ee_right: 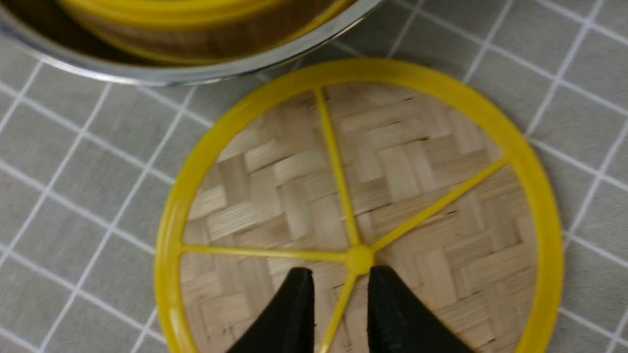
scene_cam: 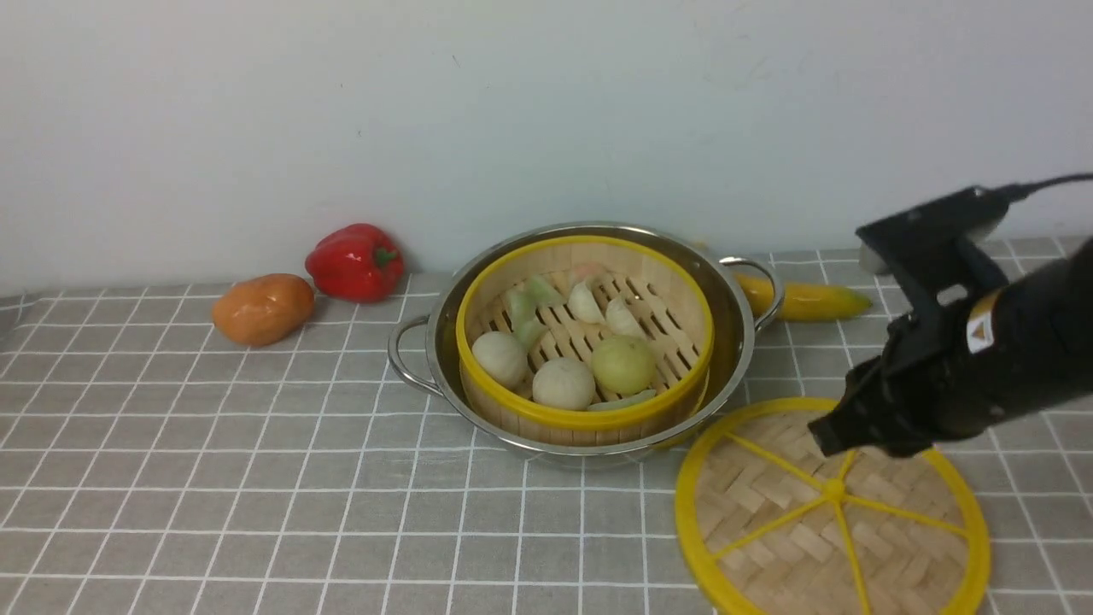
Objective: Place the steamer in the pot on the grey tablecloth, and put the lid on the steamer.
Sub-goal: 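Move the gripper down to the bamboo steamer lid and grasp its center knob, then place the bamboo steamer lid onto the steamer basket in the pot with the right gripper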
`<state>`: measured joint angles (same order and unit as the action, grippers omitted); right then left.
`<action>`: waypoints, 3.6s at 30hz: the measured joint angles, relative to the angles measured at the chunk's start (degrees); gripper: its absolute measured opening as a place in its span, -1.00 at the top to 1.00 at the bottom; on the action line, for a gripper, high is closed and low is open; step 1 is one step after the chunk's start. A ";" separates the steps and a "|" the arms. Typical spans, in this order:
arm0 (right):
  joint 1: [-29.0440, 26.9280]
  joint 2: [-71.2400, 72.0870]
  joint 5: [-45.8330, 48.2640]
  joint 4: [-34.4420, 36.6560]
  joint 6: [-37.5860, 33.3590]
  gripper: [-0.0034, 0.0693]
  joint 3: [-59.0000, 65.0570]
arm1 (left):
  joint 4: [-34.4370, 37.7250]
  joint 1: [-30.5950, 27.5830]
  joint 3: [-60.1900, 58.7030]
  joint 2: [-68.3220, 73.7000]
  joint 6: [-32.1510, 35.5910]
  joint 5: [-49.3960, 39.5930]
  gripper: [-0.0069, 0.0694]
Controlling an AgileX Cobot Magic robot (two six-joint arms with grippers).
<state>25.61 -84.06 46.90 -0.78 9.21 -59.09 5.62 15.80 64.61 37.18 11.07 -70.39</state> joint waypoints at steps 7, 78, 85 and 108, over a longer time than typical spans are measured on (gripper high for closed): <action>0.00 -6.16 3.96 0.78 1.54 0.23 -2.84 | 0.77 0.00 -17.10 -10.22 -3.13 1.57 0.87; 6.34 -33.17 13.65 3.14 -7.63 0.52 -52.57 | 4.37 0.00 -26.53 -13.45 -1.36 7.53 0.79; 8.12 -33.22 6.51 0.78 -7.77 0.52 -52.57 | 4.37 0.00 -26.53 -13.45 -1.32 7.53 0.79; 8.12 -37.41 -5.59 -3.87 -4.88 0.52 -52.52 | 0.81 0.00 -26.53 -13.45 -1.01 7.71 0.78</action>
<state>33.73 -121.47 41.31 -4.65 4.34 -111.60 6.43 15.80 38.08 23.73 10.06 -62.68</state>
